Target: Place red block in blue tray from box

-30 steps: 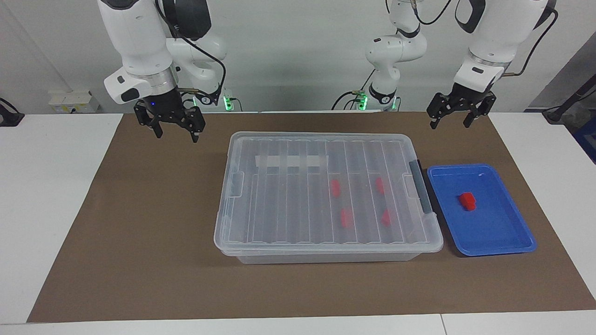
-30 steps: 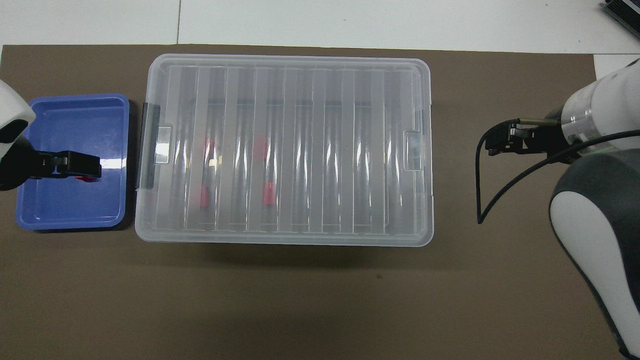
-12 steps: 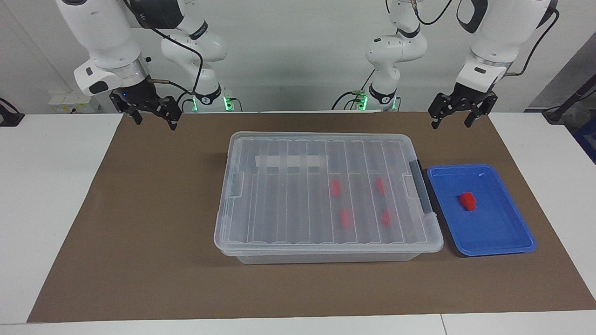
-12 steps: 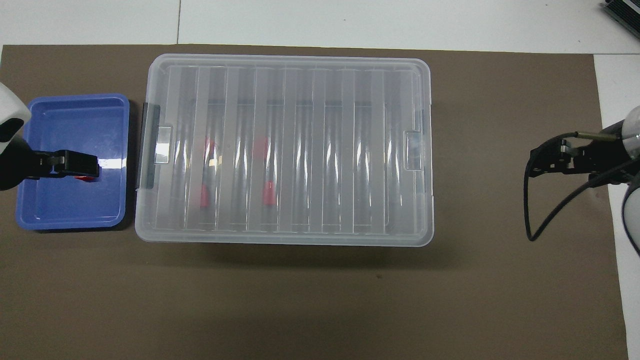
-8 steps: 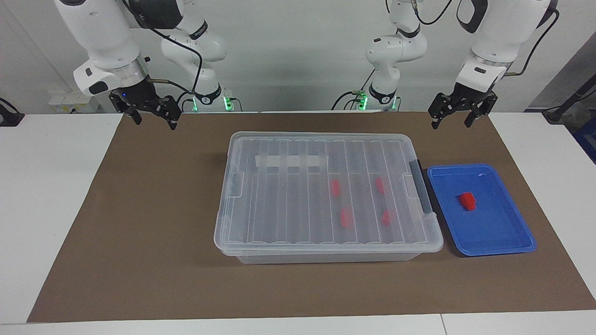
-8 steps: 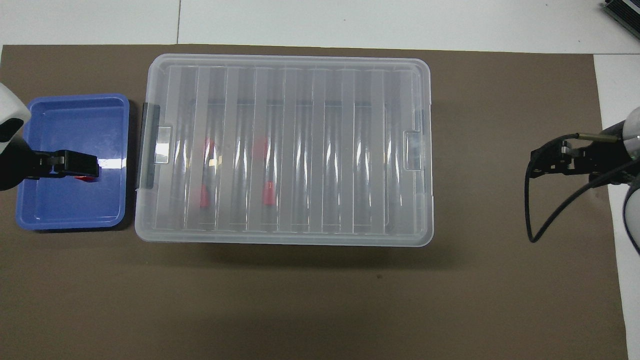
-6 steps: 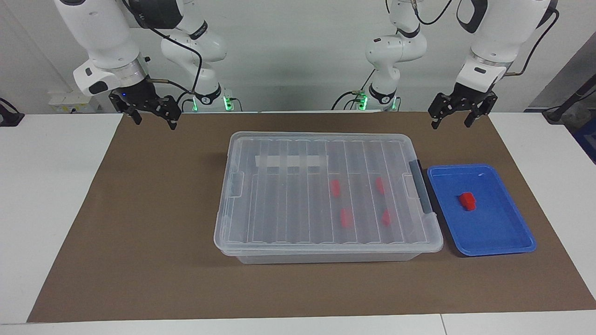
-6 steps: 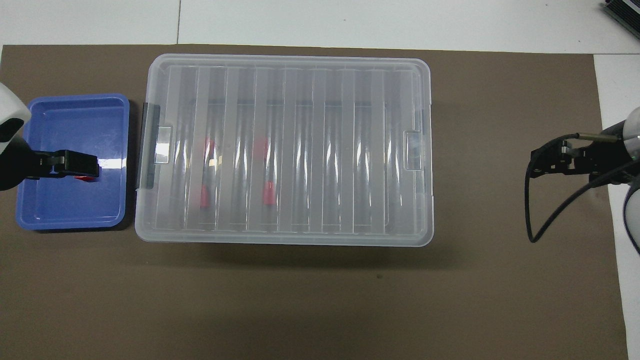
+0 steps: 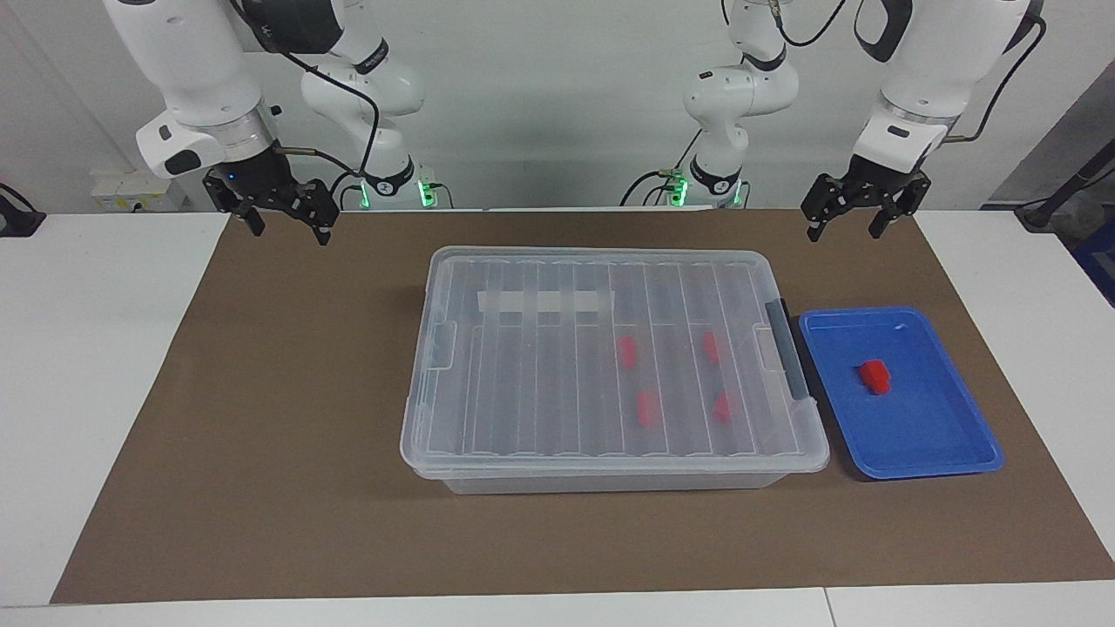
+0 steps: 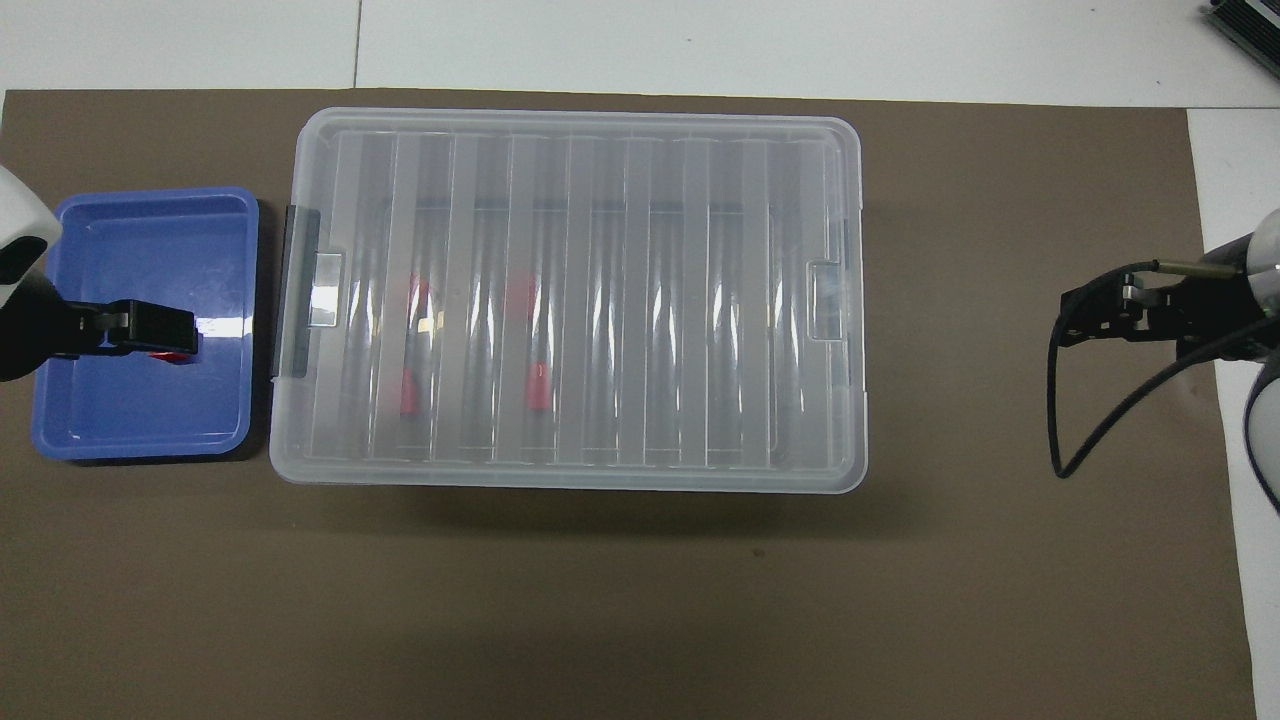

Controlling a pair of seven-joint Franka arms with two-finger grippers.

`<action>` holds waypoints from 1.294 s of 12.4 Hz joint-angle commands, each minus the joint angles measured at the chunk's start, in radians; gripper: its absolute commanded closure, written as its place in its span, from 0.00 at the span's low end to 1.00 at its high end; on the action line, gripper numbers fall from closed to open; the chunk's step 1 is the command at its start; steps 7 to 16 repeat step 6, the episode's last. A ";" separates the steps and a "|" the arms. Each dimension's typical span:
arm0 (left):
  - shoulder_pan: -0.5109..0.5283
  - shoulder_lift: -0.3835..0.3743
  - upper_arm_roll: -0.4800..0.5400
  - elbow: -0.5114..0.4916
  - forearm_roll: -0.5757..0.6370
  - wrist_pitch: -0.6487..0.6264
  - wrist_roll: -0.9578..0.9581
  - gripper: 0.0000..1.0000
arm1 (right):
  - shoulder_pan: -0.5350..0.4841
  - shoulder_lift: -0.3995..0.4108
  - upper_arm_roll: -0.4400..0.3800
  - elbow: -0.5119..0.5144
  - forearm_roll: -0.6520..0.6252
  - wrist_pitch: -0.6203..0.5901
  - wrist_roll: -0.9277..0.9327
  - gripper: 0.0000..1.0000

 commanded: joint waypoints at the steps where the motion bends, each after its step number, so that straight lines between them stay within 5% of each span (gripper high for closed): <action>1: 0.004 -0.018 0.004 -0.017 -0.012 0.002 -0.005 0.00 | -0.006 -0.027 0.001 -0.036 0.007 0.025 -0.021 0.00; 16: 0.004 -0.018 0.004 -0.017 -0.010 0.002 -0.005 0.00 | -0.007 -0.027 0.001 -0.038 0.007 0.027 -0.031 0.00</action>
